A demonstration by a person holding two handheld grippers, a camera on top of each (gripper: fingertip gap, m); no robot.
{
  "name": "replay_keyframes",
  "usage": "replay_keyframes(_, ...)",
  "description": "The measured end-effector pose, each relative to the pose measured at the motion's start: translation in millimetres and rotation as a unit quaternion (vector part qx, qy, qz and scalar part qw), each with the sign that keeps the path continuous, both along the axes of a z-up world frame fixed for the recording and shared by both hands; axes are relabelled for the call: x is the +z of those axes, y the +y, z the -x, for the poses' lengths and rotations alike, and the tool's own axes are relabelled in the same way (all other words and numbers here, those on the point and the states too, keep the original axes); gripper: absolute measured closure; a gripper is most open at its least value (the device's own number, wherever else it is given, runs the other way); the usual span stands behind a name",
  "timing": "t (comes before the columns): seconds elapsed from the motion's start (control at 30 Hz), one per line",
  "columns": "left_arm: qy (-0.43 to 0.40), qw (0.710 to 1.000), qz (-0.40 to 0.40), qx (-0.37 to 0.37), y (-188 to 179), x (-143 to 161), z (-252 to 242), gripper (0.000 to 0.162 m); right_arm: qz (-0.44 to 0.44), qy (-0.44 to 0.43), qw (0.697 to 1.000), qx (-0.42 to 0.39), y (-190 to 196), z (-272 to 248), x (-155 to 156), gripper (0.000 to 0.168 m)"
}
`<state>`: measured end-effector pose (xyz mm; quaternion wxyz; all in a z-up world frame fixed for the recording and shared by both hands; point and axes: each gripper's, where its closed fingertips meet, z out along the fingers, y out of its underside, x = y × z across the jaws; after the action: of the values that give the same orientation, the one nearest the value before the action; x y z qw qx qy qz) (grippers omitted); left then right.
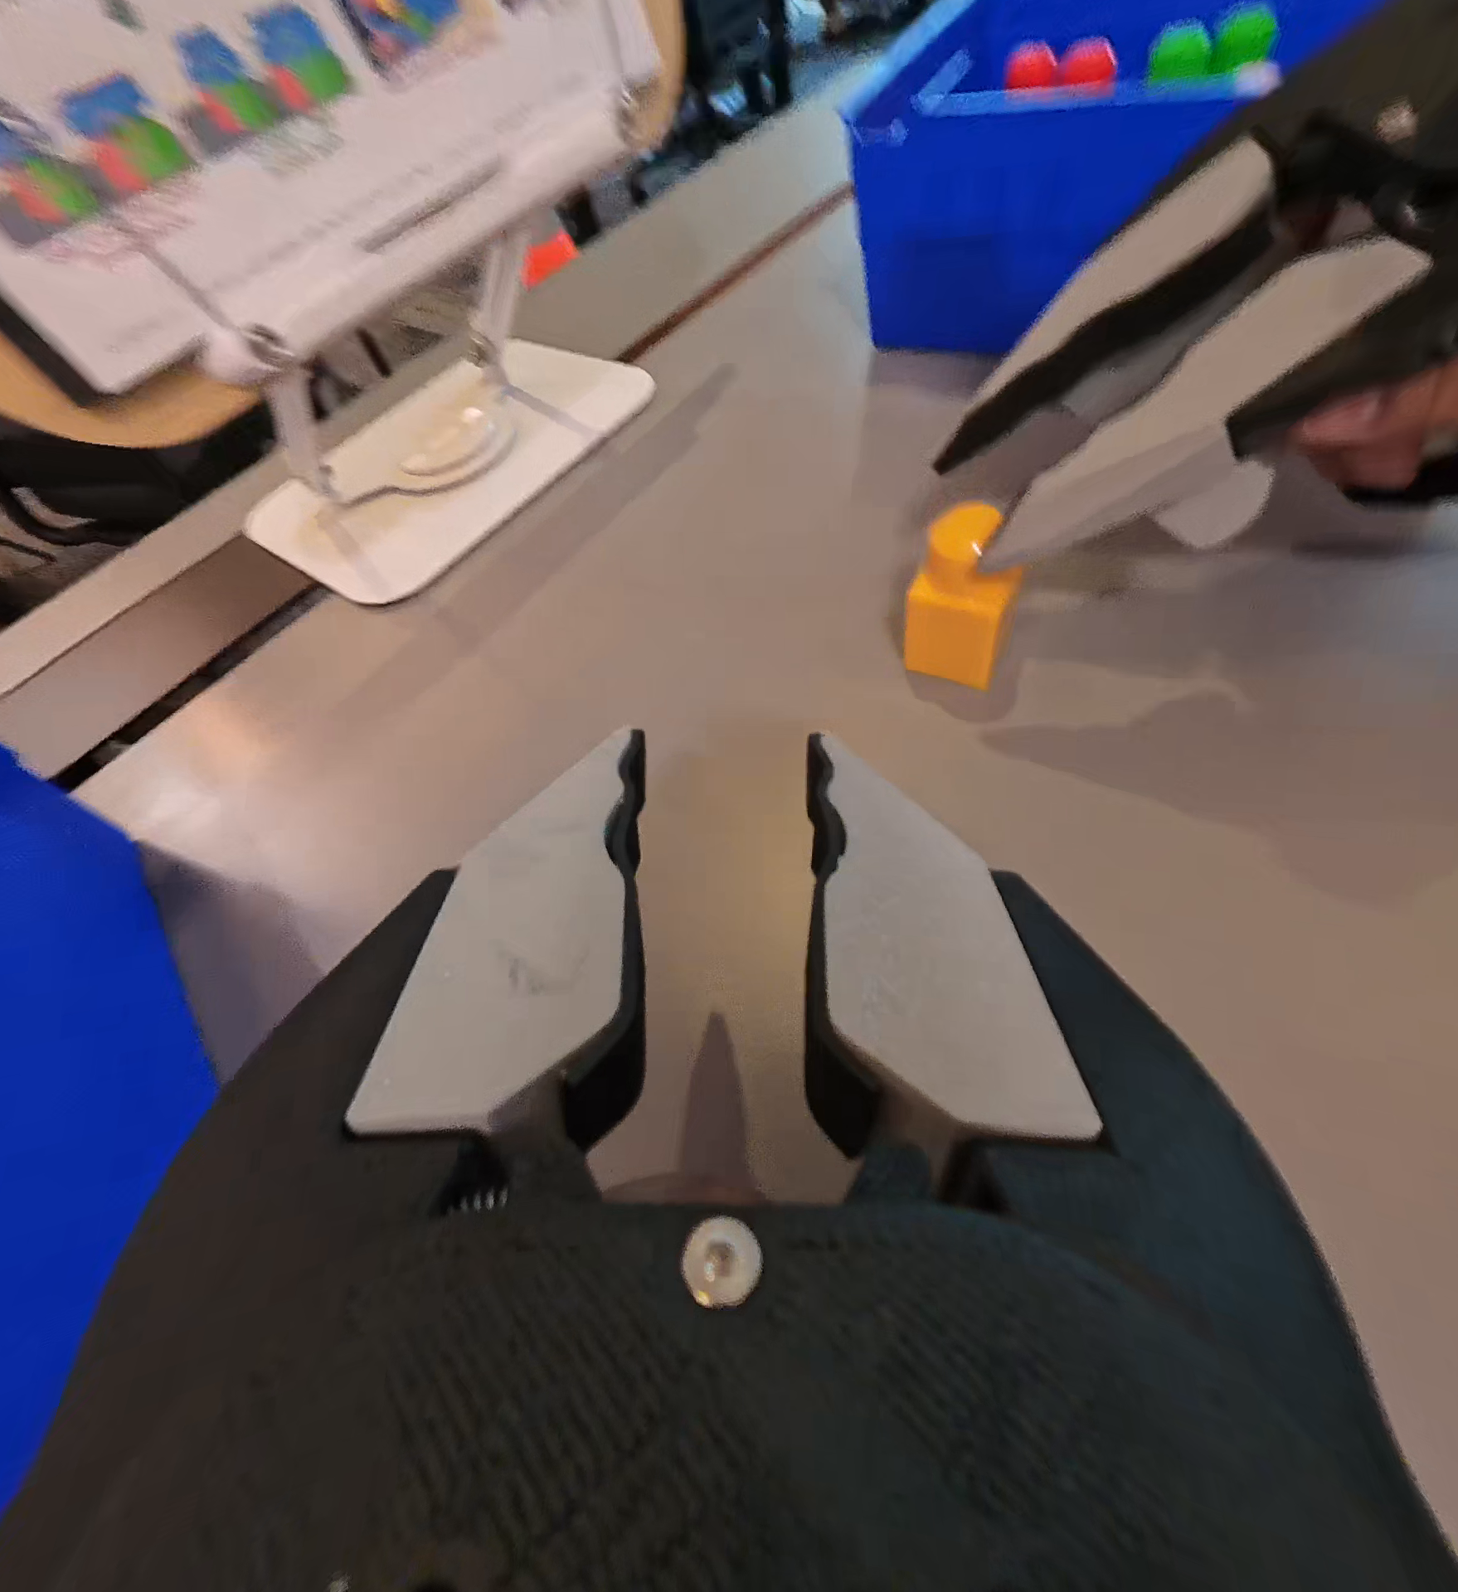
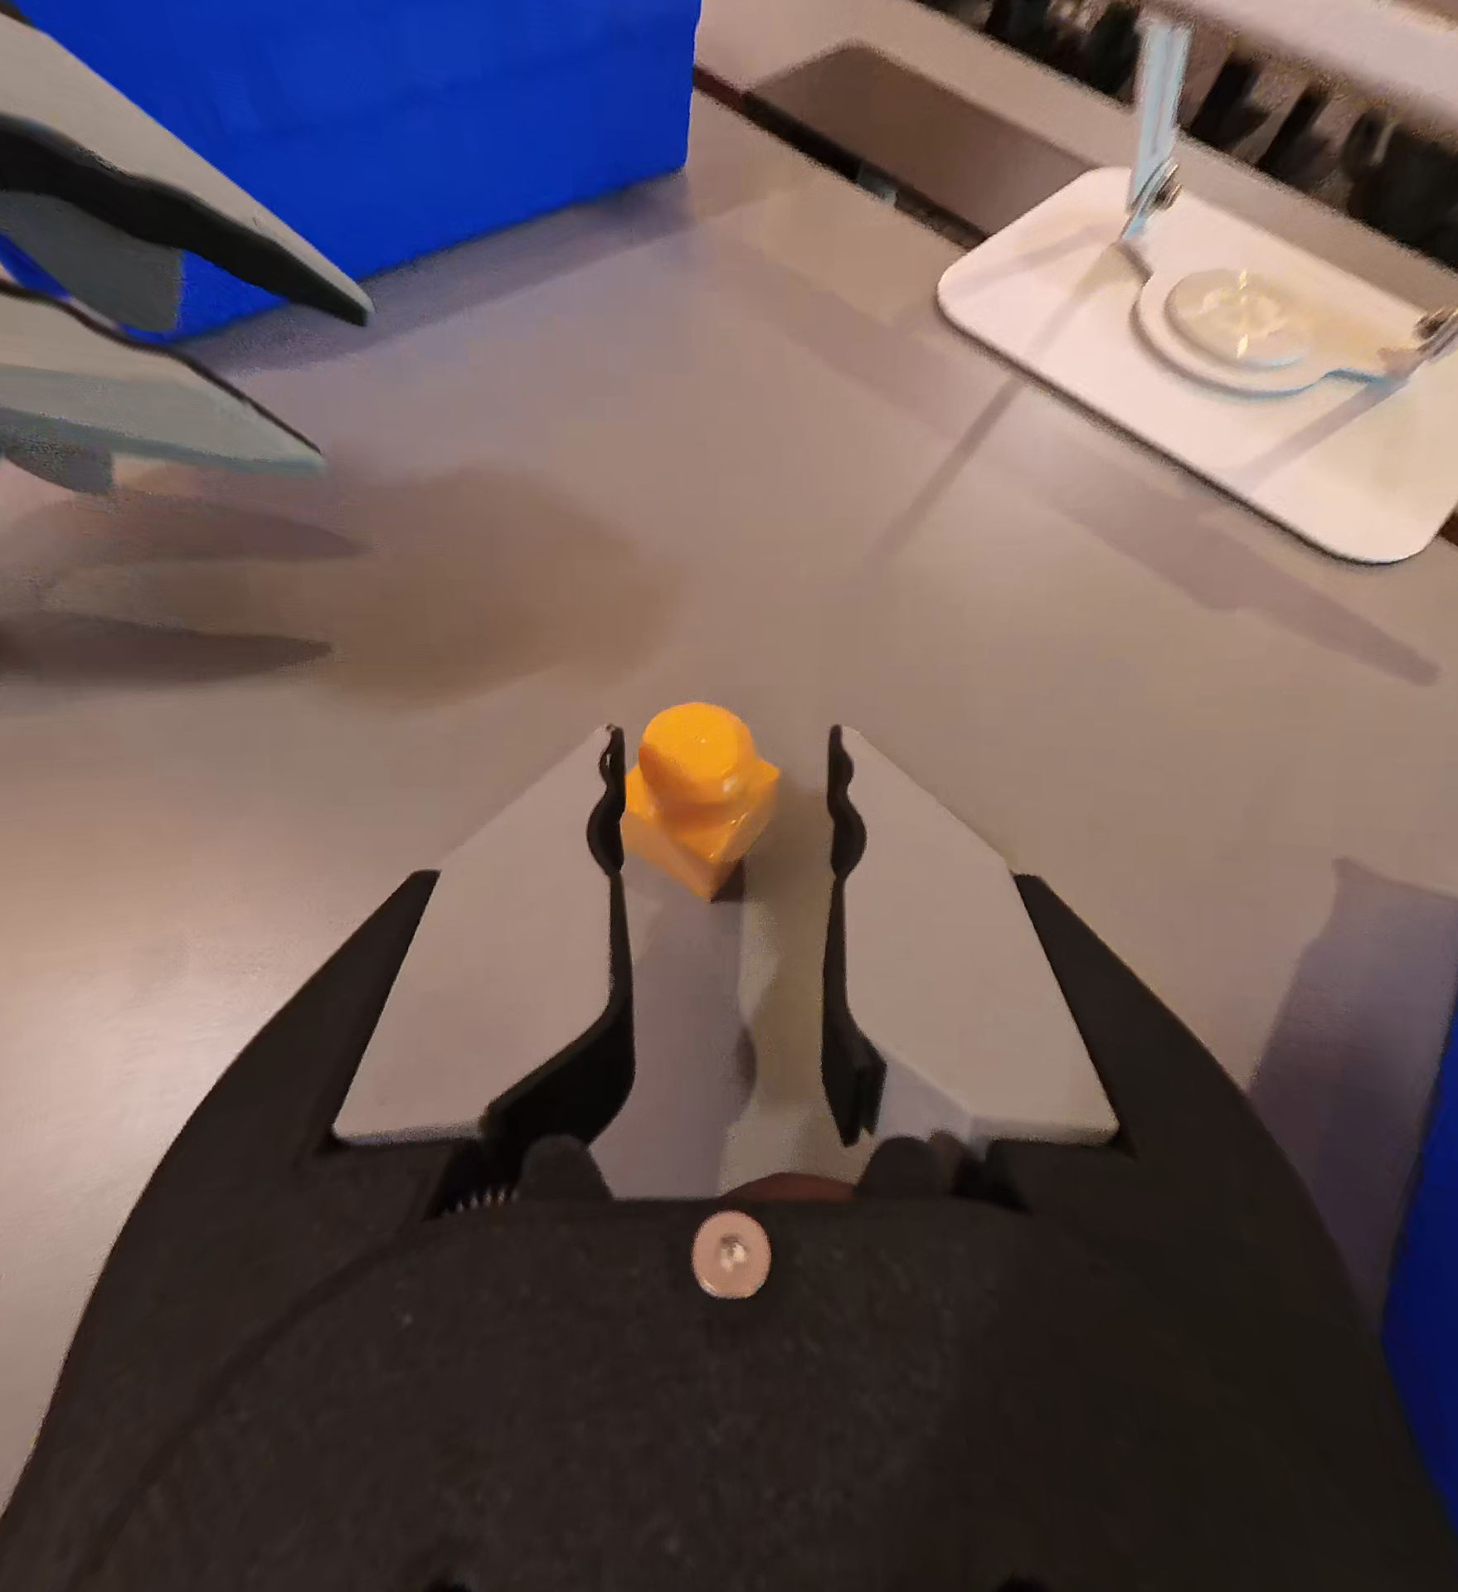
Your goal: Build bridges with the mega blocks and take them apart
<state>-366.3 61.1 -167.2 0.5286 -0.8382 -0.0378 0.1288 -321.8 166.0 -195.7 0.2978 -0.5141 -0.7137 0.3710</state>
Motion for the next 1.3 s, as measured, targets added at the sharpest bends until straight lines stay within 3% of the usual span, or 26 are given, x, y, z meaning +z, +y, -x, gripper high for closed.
replay_keyframes(0.17, 0.014, 0.989, -0.041, 0.141, -50.6, 63.6, 68.3, 0.127, 0.014, 0.065, 0.998, -0.012, 6.2, -2.3, 31.4, 0.124)
replay_keyframes(0.3, 0.015, 0.961, 0.012, 0.277, -118.1, 79.5, 175.7, 0.121, 0.027, 0.091, 0.995, -0.009, 2.9, -4.3, 44.3, 0.125)
replay_keyframes(0.4, -0.070, 0.930, 0.082, 0.351, -158.2, 36.4, 247.8, 0.118, 0.027, 0.096, 0.995, -0.001, -2.8, -4.5, 45.8, 0.125)
replay_keyframes(0.5, -0.151, 0.899, 0.148, 0.382, -176.1, -21.2, 281.4, 0.119, 0.014, 0.095, 0.995, 0.004, -6.3, -3.8, 43.2, 0.125)
replay_keyframes(0.6, -0.151, 0.886, 0.190, 0.395, -179.8, -53.0, 299.7, 0.121, 0.007, 0.092, 0.996, 0.008, -8.8, -3.6, 40.1, 0.125)
replay_keyframes(0.63, -0.128, 0.883, 0.194, 0.409, -182.3, -54.9, 308.1, 0.116, 0.008, 0.091, 0.996, 0.010, -10.0, -3.7, 39.7, 0.125)
replay_keyframes(1.0, -0.010, 0.852, 0.320, 0.415, -193.0, -61.4, 319.9, 0.126, 0.011, 0.103, 0.994, 0.024, -19.0, -6.7, 45.3, 0.125)
replay_keyframes(1.1, 0.000, 0.854, 0.312, 0.417, -190.3, -66.9, 322.5, 0.106, 0.008, 0.109, 0.994, 0.027, -21.0, -7.4, 47.5, 0.125)
replay_keyframes(1.13, -0.005, 0.850, 0.310, 0.426, -191.2, -66.6, 324.1, 0.106, 0.006, 0.110, 0.993, 0.028, -21.6, -7.5, 47.7, 0.125)
replay_keyframes(1.3, -0.083, 0.862, 0.287, 0.410, -179.8, -69.2, 309.4, 0.078, 0.001, 0.111, 0.993, 0.030, -22.3, -7.6, 47.3, 0.125)
